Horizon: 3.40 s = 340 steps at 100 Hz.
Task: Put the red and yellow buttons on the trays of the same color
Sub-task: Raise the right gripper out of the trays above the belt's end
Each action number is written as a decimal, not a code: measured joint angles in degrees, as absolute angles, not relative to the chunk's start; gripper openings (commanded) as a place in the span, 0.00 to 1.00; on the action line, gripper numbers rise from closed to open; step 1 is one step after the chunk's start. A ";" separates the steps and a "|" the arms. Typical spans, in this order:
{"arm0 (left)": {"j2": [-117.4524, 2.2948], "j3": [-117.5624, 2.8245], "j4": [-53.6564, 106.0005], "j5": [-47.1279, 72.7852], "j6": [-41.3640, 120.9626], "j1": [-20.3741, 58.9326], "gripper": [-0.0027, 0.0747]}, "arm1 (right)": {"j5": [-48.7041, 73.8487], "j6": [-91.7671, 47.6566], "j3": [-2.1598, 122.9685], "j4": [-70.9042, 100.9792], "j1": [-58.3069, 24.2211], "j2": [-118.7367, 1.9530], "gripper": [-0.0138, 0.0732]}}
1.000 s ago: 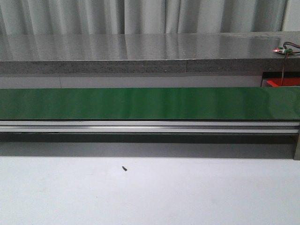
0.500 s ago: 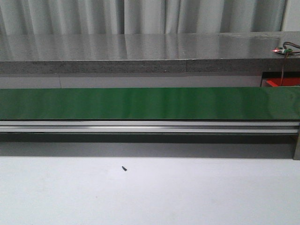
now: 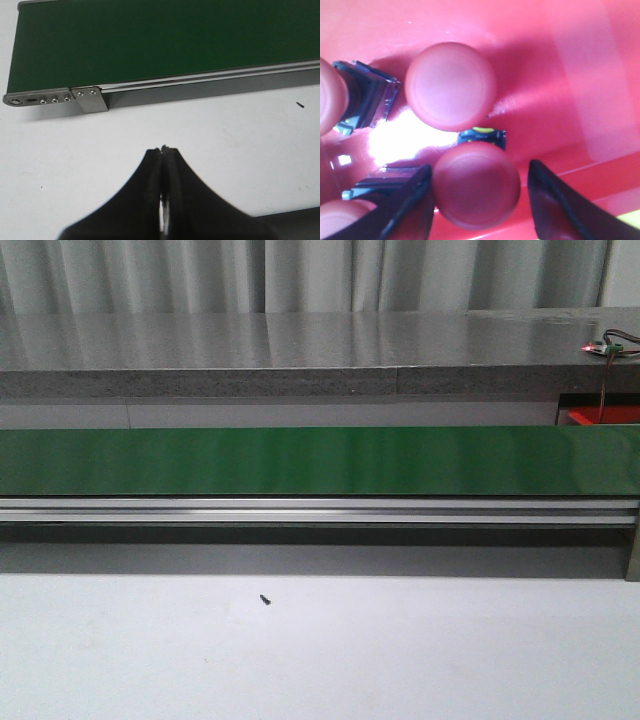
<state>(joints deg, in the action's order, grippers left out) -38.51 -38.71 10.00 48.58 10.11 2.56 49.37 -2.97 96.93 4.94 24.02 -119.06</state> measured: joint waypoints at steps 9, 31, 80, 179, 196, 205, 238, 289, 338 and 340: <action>-38.51 -38.71 10.00 48.58 10.11 2.56 0.01 | 49.55 -2.97 96.93 4.94 24.02 -118.39 0.65; -38.51 -38.71 10.00 48.58 10.11 2.56 0.01 | 51.07 -2.97 96.93 5.03 23.30 -116.46 0.65; -38.51 -38.67 10.00 48.58 10.11 2.56 0.01 | 57.96 -3.09 96.93 0.58 16.31 -107.45 0.08; -38.51 -38.67 10.00 48.58 10.11 2.56 0.01 | 49.86 -4.86 73.67 5.79 9.80 -79.49 0.08; -38.51 -38.67 10.00 48.58 10.11 2.56 0.01 | 47.48 -7.74 69.42 5.79 8.56 -74.76 0.08; -38.51 -38.67 10.00 48.58 10.11 2.56 0.01 | 46.11 -7.98 67.25 6.51 8.35 -72.85 0.08; -38.51 -38.67 10.00 48.58 10.11 2.56 0.01 | 40.05 -9.08 60.01 12.63 8.21 -67.11 0.08; -38.51 -38.67 10.00 48.58 10.11 2.56 0.01 | 38.27 -11.38 58.24 12.73 8.08 -61.74 0.08; -38.51 -38.67 10.00 48.58 10.11 2.56 0.01 | 38.27 -11.83 58.24 12.85 7.01 -59.39 0.08; -38.51 -38.67 10.00 48.58 10.11 2.56 0.01 | 38.27 -11.92 58.24 12.85 7.01 -59.22 0.08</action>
<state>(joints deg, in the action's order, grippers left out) -38.51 -38.67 10.00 48.58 10.11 2.56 38.27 -11.92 58.24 12.85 7.01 -59.22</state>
